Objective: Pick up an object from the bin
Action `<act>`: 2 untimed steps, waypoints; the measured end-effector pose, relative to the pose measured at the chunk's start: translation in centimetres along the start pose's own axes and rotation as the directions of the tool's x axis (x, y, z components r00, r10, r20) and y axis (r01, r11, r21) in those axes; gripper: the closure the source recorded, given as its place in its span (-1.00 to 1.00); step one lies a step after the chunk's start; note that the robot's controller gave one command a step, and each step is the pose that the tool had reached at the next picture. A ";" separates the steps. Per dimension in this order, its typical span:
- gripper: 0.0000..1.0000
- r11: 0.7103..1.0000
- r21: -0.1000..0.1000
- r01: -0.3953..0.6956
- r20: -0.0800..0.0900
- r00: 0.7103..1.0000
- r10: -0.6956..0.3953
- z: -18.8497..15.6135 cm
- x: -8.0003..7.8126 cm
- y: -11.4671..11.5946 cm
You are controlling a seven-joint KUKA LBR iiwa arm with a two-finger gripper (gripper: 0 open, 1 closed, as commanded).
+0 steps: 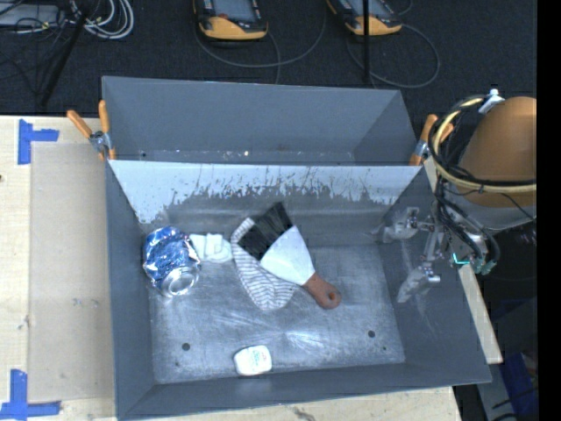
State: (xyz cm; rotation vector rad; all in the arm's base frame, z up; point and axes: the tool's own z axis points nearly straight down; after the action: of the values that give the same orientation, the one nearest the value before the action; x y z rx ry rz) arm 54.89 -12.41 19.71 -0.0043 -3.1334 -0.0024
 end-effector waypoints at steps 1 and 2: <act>-1.00 1.000 0.001 0.003 0.007 1.000 -0.003 -0.4 -0.2 0.1; -1.00 0.999 0.004 0.043 0.011 0.999 -0.043 3.4 1.8 3.2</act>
Offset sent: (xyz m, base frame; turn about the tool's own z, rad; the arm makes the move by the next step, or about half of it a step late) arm -0.0303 0.0529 -0.0561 -0.0697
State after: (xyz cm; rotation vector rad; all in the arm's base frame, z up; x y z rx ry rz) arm 53.06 -9.17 16.35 0.0638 -3.1443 0.0026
